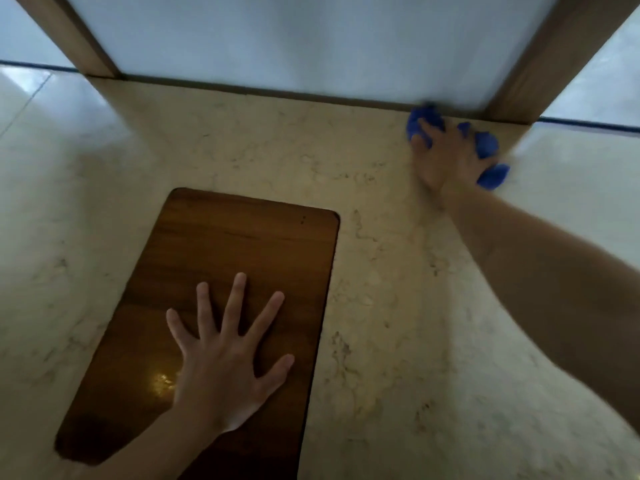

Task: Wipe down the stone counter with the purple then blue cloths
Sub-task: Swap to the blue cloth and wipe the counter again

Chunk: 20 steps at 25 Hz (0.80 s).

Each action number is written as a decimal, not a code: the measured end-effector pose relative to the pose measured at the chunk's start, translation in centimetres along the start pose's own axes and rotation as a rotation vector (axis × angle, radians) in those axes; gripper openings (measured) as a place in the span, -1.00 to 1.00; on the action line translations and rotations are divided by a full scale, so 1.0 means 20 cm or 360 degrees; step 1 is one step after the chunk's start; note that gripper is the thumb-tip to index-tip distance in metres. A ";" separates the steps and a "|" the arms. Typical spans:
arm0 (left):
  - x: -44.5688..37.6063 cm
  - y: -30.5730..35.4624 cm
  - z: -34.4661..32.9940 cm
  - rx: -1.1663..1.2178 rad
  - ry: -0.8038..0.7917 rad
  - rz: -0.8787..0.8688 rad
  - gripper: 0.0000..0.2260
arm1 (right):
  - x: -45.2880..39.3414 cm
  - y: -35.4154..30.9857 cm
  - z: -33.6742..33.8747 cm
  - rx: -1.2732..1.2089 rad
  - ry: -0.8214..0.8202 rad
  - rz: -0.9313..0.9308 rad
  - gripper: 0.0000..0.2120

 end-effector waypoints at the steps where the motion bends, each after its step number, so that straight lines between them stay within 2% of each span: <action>1: 0.00 0.01 0.00 -0.0006 0.0016 0.0008 -0.28 | -0.07 0.00 0.00 -0.0014 -0.0025 0.0025 -0.54; 4: 0.01 0.04 0.01 0.0013 0.0035 0.0001 -0.28 | -0.12 0.01 0.00 -0.0033 -0.0102 0.0162 -0.51; 6: 0.01 0.04 0.00 0.0038 0.0040 -0.0008 -0.29 | -0.02 -0.06 -0.01 0.0004 -0.0167 0.0377 -0.49; 8: 0.01 0.03 0.00 0.0072 0.0031 -0.0005 -0.29 | 0.20 -0.15 -0.02 0.0004 -0.0195 0.0611 -0.53; 11: 0.01 0.03 0.01 0.0091 -0.0024 0.0036 -0.30 | 0.73 -0.22 -0.03 -0.0106 -0.0111 0.0818 -0.58; 17: 0.03 0.04 0.06 0.0043 -0.0160 0.0070 -0.30 | 1.90 -0.25 -0.07 -0.0100 -0.0216 0.0703 -0.55; 20: 0.22 0.03 0.10 0.0078 -0.0239 0.0122 -0.33 | 2.41 -0.27 -0.07 -0.0137 -0.0231 0.0639 -0.53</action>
Point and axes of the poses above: each hand's wrist, its own x-axis away from the middle knuckle, its own z-axis out of the back of the hand, y = z × x, the point moved 3 cm from there along -x, towards the middle knuckle, and after that the axes turned 13 degrees about z, right-handed, at the moved point
